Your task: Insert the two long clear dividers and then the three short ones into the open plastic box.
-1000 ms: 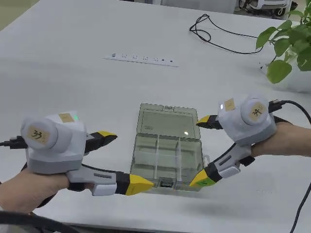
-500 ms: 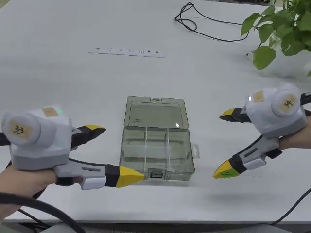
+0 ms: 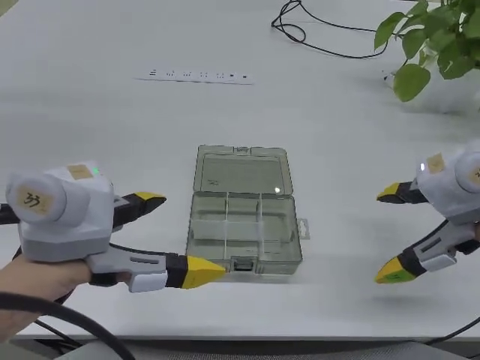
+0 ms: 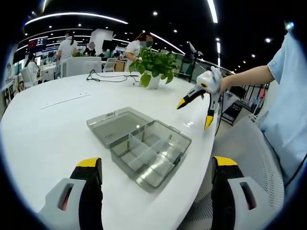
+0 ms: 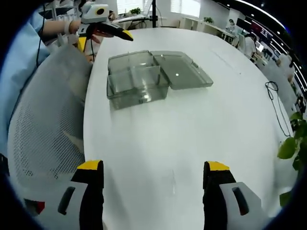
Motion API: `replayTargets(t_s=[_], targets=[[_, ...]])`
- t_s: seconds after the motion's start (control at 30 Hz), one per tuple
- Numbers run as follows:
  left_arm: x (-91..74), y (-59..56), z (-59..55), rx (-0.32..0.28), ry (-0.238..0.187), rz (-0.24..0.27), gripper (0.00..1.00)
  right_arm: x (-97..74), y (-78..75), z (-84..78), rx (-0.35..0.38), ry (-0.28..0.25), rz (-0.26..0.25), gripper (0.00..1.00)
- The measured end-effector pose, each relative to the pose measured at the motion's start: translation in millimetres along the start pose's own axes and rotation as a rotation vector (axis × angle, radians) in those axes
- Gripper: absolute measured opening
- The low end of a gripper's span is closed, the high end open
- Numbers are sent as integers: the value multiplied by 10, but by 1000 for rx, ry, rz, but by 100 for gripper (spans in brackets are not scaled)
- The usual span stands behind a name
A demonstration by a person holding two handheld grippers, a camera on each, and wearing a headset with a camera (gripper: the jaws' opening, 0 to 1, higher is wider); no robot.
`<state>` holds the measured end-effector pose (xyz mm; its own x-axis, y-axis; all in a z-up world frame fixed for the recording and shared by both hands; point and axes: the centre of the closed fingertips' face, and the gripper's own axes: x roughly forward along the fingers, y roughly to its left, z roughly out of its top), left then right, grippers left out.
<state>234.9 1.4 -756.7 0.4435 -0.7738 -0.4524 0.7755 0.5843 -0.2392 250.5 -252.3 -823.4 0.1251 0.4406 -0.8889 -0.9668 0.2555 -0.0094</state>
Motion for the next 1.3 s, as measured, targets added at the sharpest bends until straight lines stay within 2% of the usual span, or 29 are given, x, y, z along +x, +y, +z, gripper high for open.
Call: replayTargets(t_s=[0.07,0.17,0.23,0.5,0.9,0.93,0.97,1.0,1.2,1.3], targets=[[-24,6,-21,-1,5,7,97,6,8,-82,-1,27,13,84],[-58,24,-44,-10,4,16,97,7,1,-221,-52,85,29,76],[-76,33,-48,-20,-2,23,96,33,5,-251,-35,91,39,71],[-86,28,-69,-29,-1,32,96,92,31,-306,-51,118,77,67],[-103,87,-63,-33,-4,38,95,120,-72,-385,-111,151,70,53],[-104,92,-61,-33,-4,39,95,121,-79,-391,-131,158,64,51],[-107,99,-55,-33,-5,40,95,114,-95,-406,-195,179,57,51],[-110,103,-51,-33,-7,41,95,120,-44,-378,-168,165,72,50],[-112,111,-48,-38,-10,40,94,117,-43,-369,-185,187,74,48],[-113,117,-41,-38,-13,41,94,126,-72,-397,-200,193,79,43]])
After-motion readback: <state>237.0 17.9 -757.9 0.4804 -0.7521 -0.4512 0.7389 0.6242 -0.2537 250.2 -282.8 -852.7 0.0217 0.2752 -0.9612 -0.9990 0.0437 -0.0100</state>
